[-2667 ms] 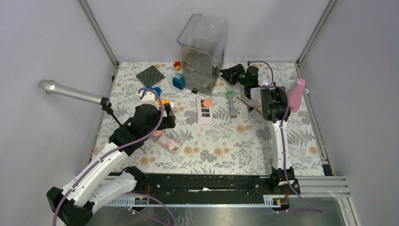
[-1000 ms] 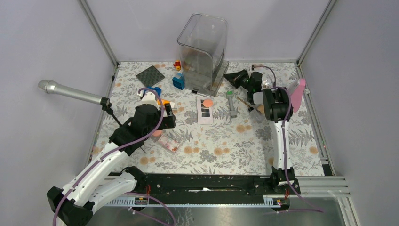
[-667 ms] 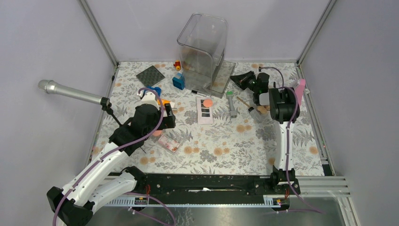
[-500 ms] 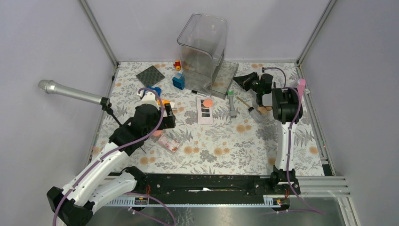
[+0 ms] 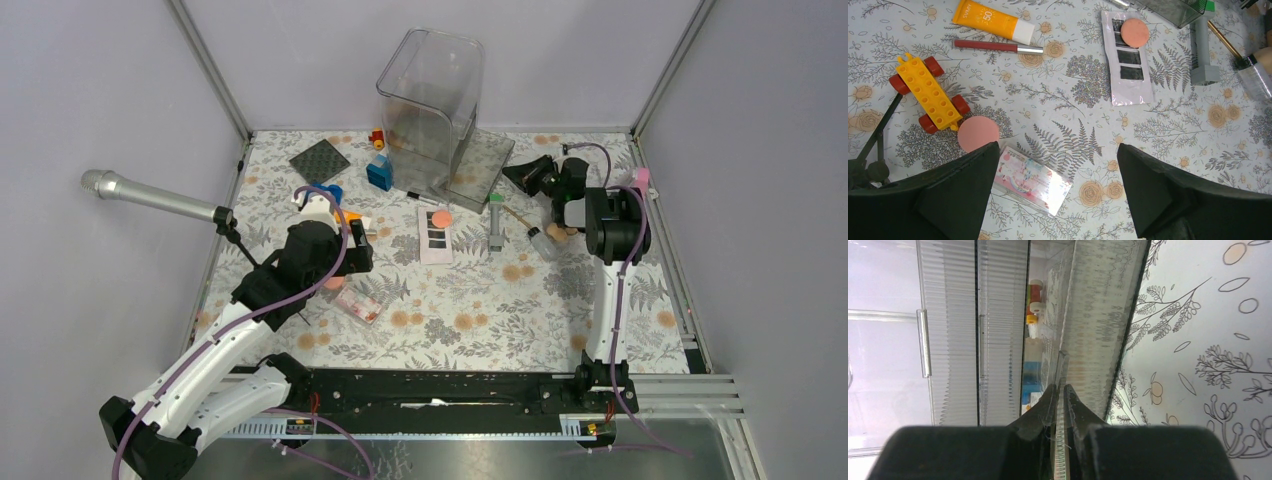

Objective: Organize the makeup
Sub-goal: Open the drawer in the storage box, then pick up the makeup tool from the center of the board.

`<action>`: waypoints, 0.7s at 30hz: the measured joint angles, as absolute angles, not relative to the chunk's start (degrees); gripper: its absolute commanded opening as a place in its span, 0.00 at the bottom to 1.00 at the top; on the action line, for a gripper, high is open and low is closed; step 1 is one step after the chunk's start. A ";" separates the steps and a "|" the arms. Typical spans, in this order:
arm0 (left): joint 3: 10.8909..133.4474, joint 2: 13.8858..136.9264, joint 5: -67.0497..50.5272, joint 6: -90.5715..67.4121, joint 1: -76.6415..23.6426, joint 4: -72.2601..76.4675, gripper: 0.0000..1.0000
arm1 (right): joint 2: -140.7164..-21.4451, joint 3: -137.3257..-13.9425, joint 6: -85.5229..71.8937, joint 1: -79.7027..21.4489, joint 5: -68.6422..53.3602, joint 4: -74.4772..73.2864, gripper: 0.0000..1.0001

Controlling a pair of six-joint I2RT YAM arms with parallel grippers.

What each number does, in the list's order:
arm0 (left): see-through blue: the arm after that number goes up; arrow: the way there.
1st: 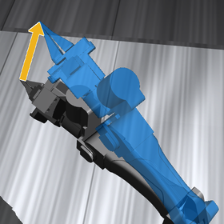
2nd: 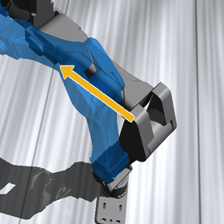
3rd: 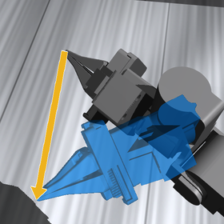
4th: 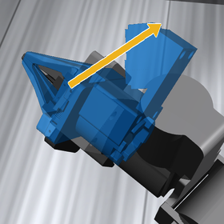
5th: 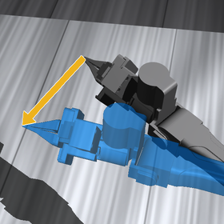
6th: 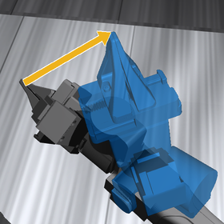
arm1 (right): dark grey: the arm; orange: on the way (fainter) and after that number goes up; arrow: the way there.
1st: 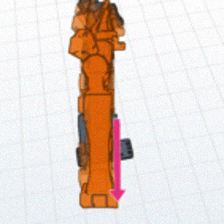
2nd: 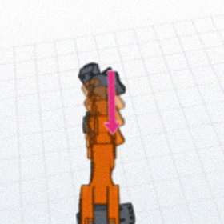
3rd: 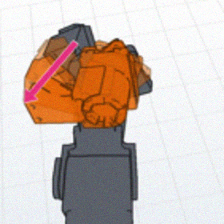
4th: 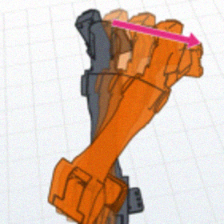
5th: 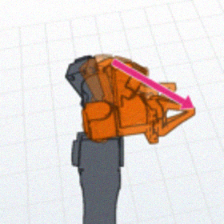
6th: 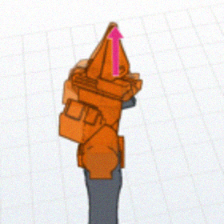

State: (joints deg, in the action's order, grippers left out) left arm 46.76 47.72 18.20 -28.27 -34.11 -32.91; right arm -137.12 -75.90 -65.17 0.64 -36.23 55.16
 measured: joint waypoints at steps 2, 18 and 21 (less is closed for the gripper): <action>46.76 47.72 18.20 -28.27 -34.11 -32.91 0.99 | -136.64 -75.88 -64.23 0.89 -36.34 53.93 0.05; 46.76 47.72 18.20 -28.27 -34.11 -32.91 0.99 | -134.17 -77.60 -58.02 3.18 -35.90 44.23 0.11; 46.76 47.72 18.20 -28.27 -34.11 -32.91 0.99 | -133.60 -77.95 -56.71 3.18 -35.48 42.22 0.17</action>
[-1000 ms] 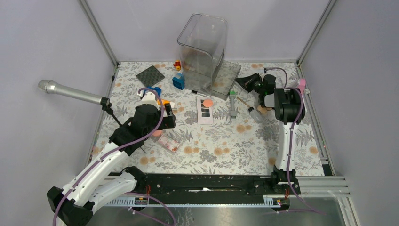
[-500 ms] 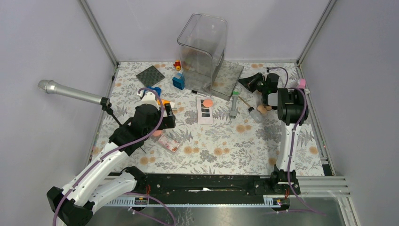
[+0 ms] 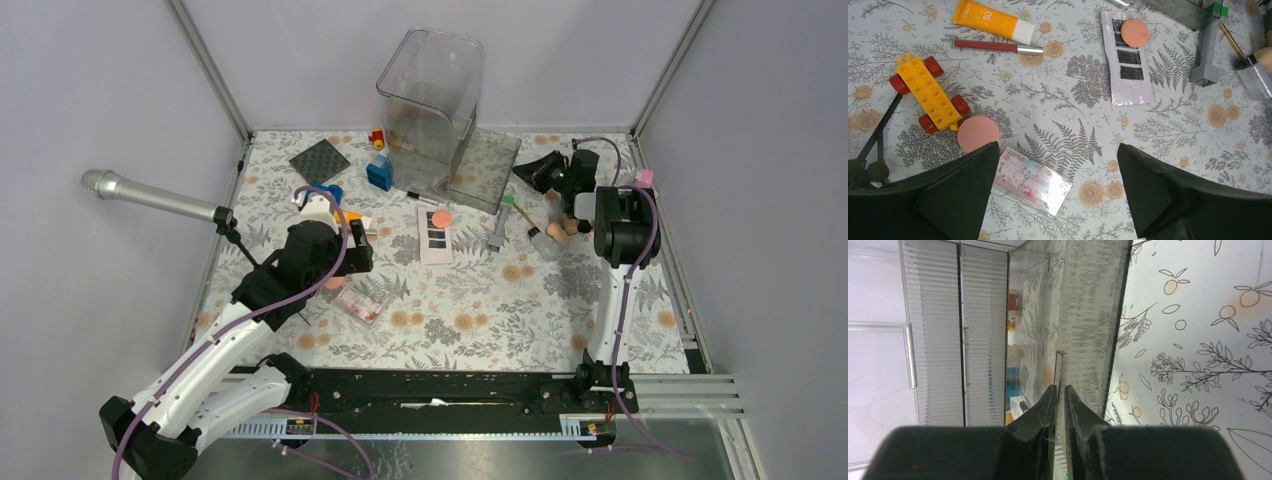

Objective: Organize the makeup
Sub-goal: Pick up the makeup tool from the center of the board.

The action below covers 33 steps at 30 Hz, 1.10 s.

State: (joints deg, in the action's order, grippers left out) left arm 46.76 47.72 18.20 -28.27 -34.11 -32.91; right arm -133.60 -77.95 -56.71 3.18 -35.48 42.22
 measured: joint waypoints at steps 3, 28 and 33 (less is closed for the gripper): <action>46.76 47.72 18.17 -28.27 -34.11 -32.88 0.99 | -132.73 -78.19 -55.02 3.18 -35.05 39.79 0.23; 46.76 47.68 18.20 -28.27 -34.11 -32.91 0.99 | -114.93 -93.95 -25.98 3.14 -10.76 -13.23 0.65; 46.76 47.46 18.22 -27.97 -34.11 -33.01 0.99 | -108.18 -91.50 -19.07 0.14 -3.18 -22.28 0.67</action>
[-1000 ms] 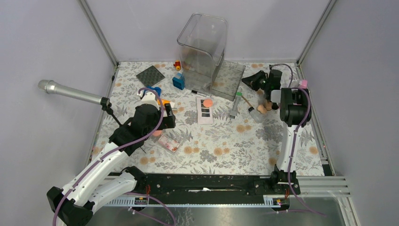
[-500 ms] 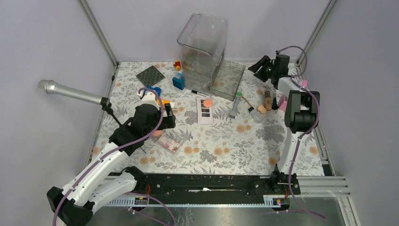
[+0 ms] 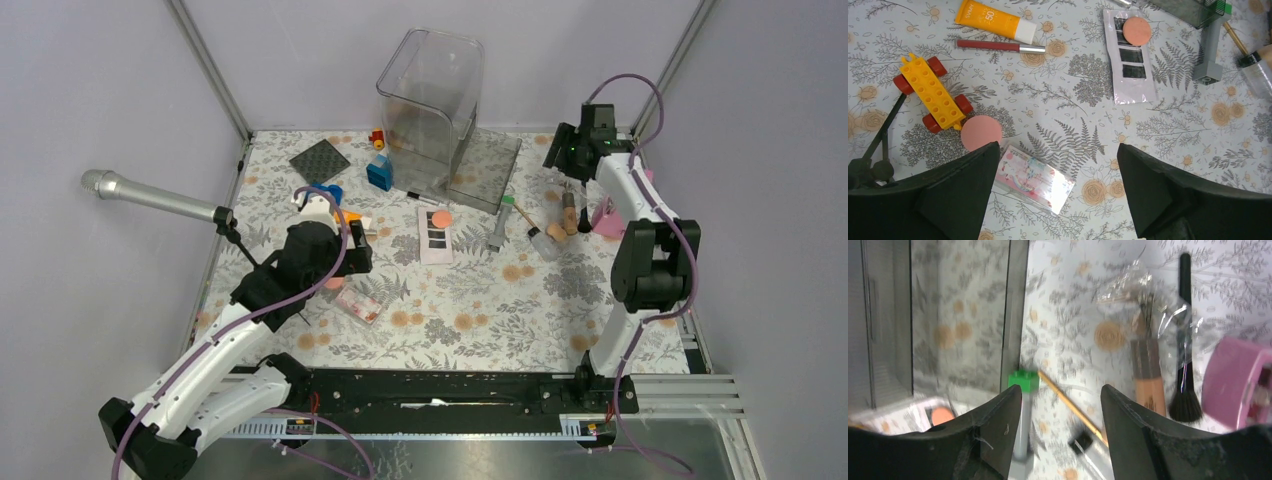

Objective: Organize the makeup
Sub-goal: Pick up the makeup tool from the center of the board.

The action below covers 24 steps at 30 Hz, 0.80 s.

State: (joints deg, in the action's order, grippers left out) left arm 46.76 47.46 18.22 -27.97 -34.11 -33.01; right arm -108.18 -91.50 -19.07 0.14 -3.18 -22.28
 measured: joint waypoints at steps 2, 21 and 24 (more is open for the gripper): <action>46.78 47.33 18.50 -27.46 -34.11 -33.65 0.99 | -105.16 -89.45 -17.19 -1.69 -1.19 -24.27 0.68; 48.42 46.87 26.63 -22.28 -34.11 -36.27 0.99 | -94.98 -79.94 -12.86 -3.36 10.46 -35.05 0.66; 48.16 46.87 26.61 -22.02 -34.11 -36.14 0.99 | -96.33 -80.20 -13.52 -3.22 11.77 -35.29 0.64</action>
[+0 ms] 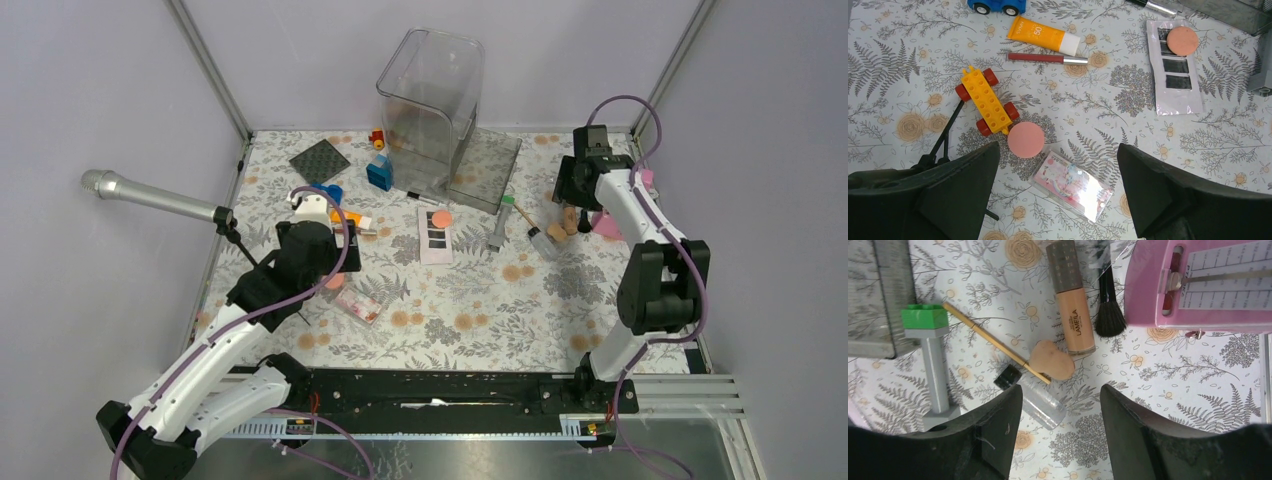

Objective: Organize the makeup
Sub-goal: Pick up the makeup tool from the center of the board.

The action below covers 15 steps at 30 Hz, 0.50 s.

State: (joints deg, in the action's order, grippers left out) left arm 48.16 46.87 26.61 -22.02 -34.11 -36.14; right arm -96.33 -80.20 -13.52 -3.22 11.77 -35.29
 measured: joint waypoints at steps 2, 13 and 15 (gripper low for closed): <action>48.16 46.96 26.59 -21.82 -34.11 -36.07 0.99 | -98.04 -80.79 -13.93 -3.11 12.49 -35.44 0.64; 48.14 47.86 25.76 -20.78 -34.11 -35.81 0.99 | -105.19 -83.37 -14.31 -2.94 12.40 -35.51 0.62; 48.14 48.10 25.61 -20.75 -34.11 -35.73 0.99 | -105.27 -83.37 -14.15 -2.94 12.25 -35.46 0.62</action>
State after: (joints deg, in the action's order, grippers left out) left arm 48.14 48.10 25.61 -20.75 -34.11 -35.73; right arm -105.27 -83.37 -14.15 -2.94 12.25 -35.46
